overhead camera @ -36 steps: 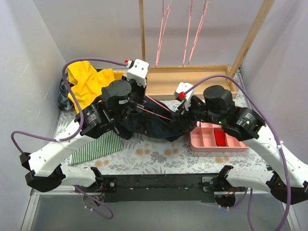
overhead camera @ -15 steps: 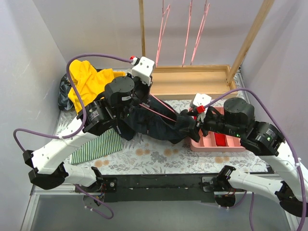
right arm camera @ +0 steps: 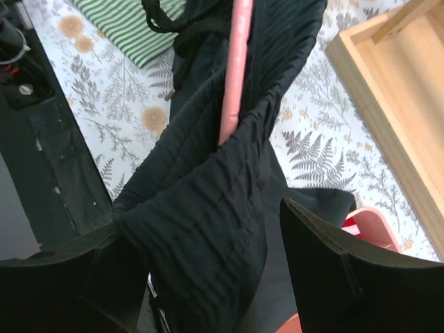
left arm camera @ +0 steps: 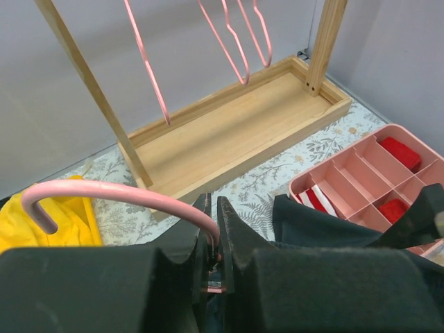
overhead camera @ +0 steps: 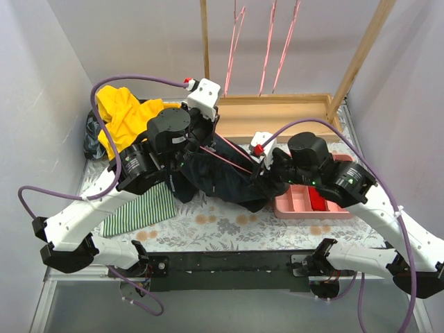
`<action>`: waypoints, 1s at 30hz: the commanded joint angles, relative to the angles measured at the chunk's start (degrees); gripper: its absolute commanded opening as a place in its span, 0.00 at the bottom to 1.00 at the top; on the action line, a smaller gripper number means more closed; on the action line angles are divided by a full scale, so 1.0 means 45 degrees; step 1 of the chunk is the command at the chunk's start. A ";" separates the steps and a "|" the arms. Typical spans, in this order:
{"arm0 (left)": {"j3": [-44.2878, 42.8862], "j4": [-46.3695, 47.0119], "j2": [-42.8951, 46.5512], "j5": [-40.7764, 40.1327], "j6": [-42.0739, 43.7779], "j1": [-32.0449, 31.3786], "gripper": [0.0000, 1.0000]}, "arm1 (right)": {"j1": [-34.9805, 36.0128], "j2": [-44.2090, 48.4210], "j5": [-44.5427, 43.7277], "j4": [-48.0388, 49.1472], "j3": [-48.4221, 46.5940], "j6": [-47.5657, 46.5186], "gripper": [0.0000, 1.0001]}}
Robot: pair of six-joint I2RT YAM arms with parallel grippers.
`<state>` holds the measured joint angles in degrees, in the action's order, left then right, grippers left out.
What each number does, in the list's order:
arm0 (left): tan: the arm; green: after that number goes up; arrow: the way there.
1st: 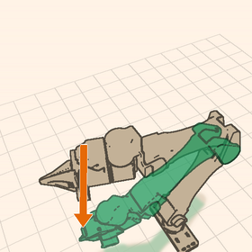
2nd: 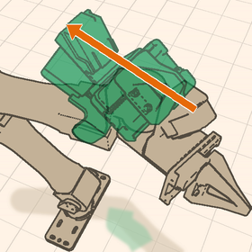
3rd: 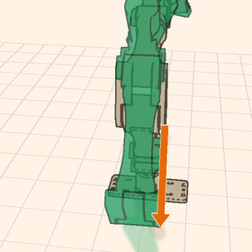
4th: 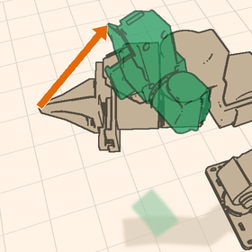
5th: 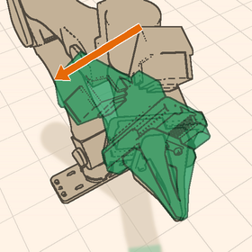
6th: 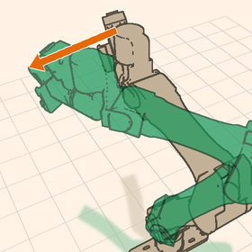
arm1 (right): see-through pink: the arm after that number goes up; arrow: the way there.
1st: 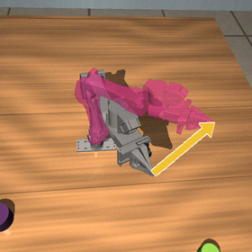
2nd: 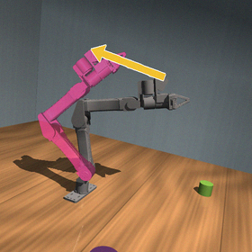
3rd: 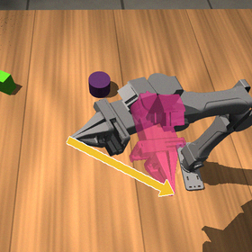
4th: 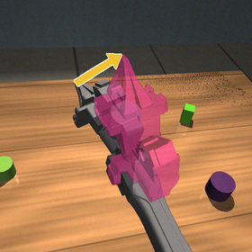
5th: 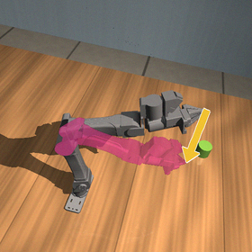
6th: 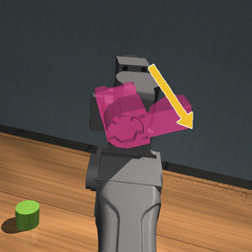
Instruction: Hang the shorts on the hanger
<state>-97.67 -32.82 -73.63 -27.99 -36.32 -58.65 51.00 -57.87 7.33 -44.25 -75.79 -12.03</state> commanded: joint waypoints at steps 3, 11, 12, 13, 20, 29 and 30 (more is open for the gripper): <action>-0.0425 0.0359 -0.0006 0.0204 0.0003 0.0026 0.00 | -0.0025 0.0124 -0.0458 0.1138 0.0005 0.0427 0.66; -0.0328 0.0398 -0.0162 0.0301 -0.0035 0.0026 0.00 | -0.0025 0.1061 -0.0634 0.1650 0.0631 0.0818 0.57; -0.0308 0.0476 -0.0143 0.0340 -0.0055 0.0026 0.00 | -0.0025 0.1101 -0.0672 0.1592 0.0631 0.0818 0.57; -0.0288 0.0535 -0.0143 0.0399 -0.0074 0.0026 0.00 | -0.0025 0.1082 -0.0653 0.1398 0.0670 0.0818 0.58; -0.0542 0.0496 -0.0494 0.0633 -0.0172 0.0007 0.00 | -0.0025 0.0673 -0.0322 0.1142 0.0670 0.1013 0.55; -0.0269 0.0496 -0.0417 0.0750 -0.0289 -0.0032 0.00 | -0.0025 0.0710 -0.1178 0.1473 0.1195 0.1716 0.01; -0.0211 0.0496 -0.0416 0.0751 -0.0347 -0.0032 0.00 | -0.0006 0.0788 -0.1238 0.1609 0.1333 0.1794 0.01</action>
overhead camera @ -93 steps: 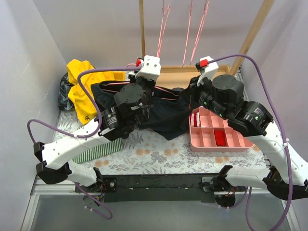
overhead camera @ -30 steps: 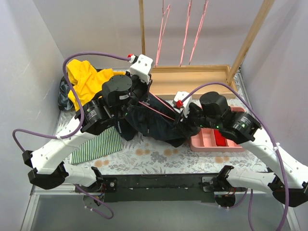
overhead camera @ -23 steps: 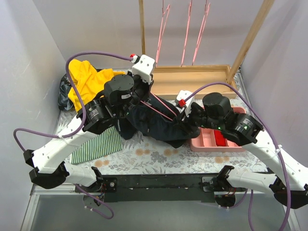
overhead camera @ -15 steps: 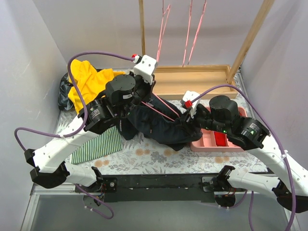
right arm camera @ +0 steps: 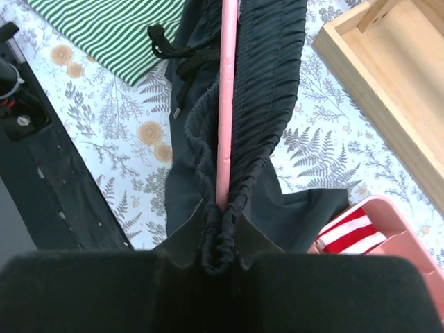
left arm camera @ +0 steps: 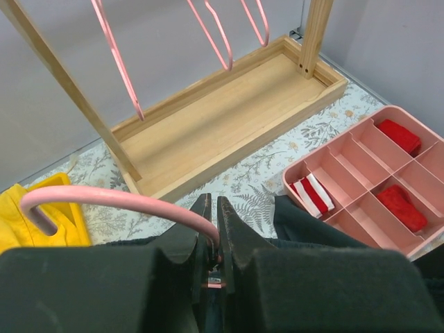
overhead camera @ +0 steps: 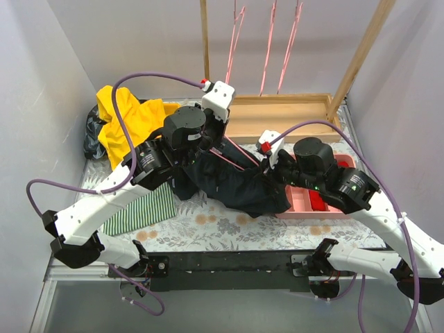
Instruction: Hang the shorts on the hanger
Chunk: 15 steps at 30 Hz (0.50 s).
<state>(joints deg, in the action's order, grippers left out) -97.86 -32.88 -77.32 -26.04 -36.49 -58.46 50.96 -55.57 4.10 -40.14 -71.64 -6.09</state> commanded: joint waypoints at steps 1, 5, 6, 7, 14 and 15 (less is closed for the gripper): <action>-0.0108 0.0511 0.0424 0.0299 -0.0348 -0.0076 0.00 | -0.0016 0.0395 -0.0578 0.0775 0.0547 0.0609 0.01; 0.0204 0.0802 0.0522 0.0241 -0.0563 -0.0076 0.20 | -0.0016 0.1291 -0.0833 0.1088 0.1114 0.1000 0.01; 0.0282 0.0881 0.0619 0.0240 -0.0602 -0.0076 0.25 | -0.0016 0.1468 -0.0833 0.1146 0.1269 0.1059 0.01; 0.0399 0.0978 0.0639 0.0260 -0.0679 -0.0076 0.31 | -0.0016 0.1780 -0.0833 0.1205 0.1348 0.1118 0.01; 0.0439 0.1741 0.0893 0.0493 -0.0914 -0.0076 0.87 | -0.0016 0.3109 -0.1827 0.1244 0.2227 0.1957 0.01; 0.0323 0.1760 0.0932 0.0533 -0.0953 -0.0076 0.96 | -0.0016 0.3285 -0.1906 0.1264 0.2344 0.2190 0.01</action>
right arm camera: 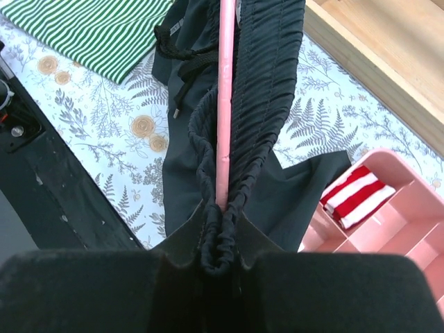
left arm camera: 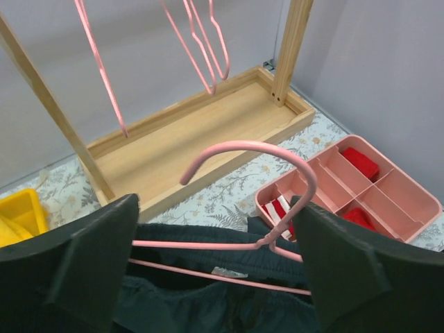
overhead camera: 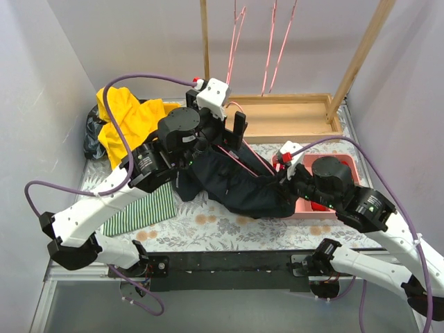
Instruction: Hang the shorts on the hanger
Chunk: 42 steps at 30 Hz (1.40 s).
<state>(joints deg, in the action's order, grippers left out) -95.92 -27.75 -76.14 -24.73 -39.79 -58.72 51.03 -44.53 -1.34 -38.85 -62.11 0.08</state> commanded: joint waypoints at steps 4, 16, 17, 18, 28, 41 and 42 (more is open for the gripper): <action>-0.0383 0.0697 0.1040 0.0554 -0.0415 -0.0018 0.98 | -0.0030 0.1846 -0.1185 0.0880 0.1025 0.1543 0.01; -0.0228 0.2123 0.2525 0.0418 -0.0845 -0.0018 0.98 | -0.0030 0.3723 -0.2728 -0.0193 0.1985 0.3185 0.01; -0.0228 0.2123 0.2525 0.0437 -0.0864 -0.0018 0.98 | -0.0030 0.3802 -0.2864 -0.0214 0.2062 0.3360 0.01; -0.0208 0.2123 0.2545 0.0418 -0.0865 -0.0018 0.98 | -0.0030 0.3880 -0.2904 -0.0214 0.2199 0.3439 0.01; 0.0553 0.2474 0.2818 0.0339 -0.1157 -0.0018 0.98 | -0.0030 0.4623 -0.5773 -0.0119 0.2668 0.6934 0.01; 0.1588 0.2495 0.3403 0.0593 -0.1861 -0.0018 0.98 | -0.0361 -0.0550 -0.9777 0.1329 -0.1118 0.7055 0.01; 0.1647 0.2456 0.3481 0.0613 -0.1880 -0.0018 0.98 | -0.0633 -0.1036 -0.9663 0.1445 -0.1565 0.6879 0.01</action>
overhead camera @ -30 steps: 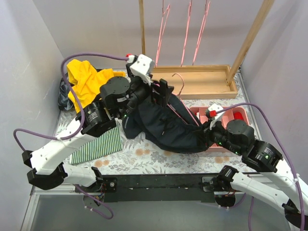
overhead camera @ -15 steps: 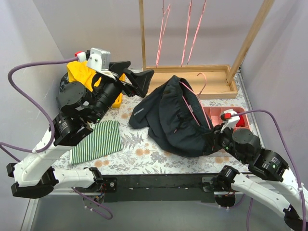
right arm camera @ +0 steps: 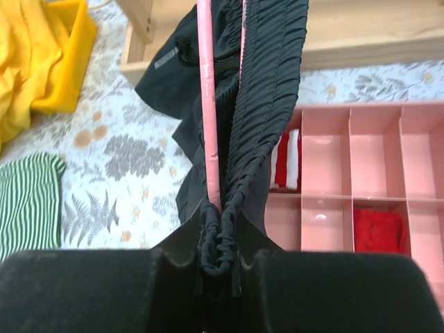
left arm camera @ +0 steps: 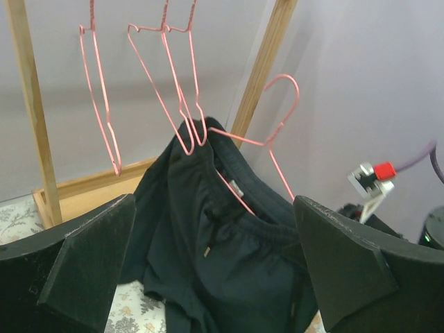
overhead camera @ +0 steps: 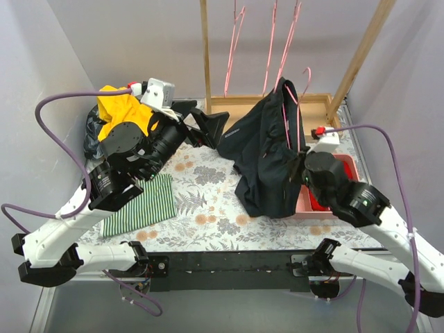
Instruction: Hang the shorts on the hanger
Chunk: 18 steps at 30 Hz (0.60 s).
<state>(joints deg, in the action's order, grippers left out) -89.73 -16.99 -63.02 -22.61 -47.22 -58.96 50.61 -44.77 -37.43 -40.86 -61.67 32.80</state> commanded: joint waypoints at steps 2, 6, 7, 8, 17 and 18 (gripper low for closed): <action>0.0447 -0.0110 0.0743 0.0142 -0.0326 0.0036 0.98 | -0.1925 -0.1357 -0.0480 0.2222 -0.1978 -0.0723 0.01; 0.0819 -0.0228 0.1095 0.0142 -0.0443 0.0036 0.98 | -0.4601 -0.1943 0.1986 0.3083 -0.2251 -0.1193 0.01; 0.0936 -0.0266 0.1173 0.0219 -0.0463 0.0036 0.98 | -0.5476 -0.2061 0.2840 0.3200 -0.2349 -0.1330 0.01; 0.1072 -0.0286 0.1270 0.0239 -0.0502 0.0036 0.98 | -0.5910 -0.2197 0.3274 0.3395 -0.2505 -0.1466 0.01; 0.2517 -0.0169 0.1467 0.0630 -0.0873 0.0036 0.98 | -1.0228 -0.4677 0.7280 0.2871 -0.5941 -0.2619 0.01; 0.2867 -0.0150 0.1466 0.0688 -0.0893 0.0036 0.98 | -1.0637 -0.5182 0.7534 0.2579 -0.6273 -0.2736 0.01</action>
<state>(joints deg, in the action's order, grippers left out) -80.49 -17.47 -56.60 -21.21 -50.28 -58.96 8.78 -64.97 -12.16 -33.41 -81.25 24.34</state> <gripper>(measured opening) 0.982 0.141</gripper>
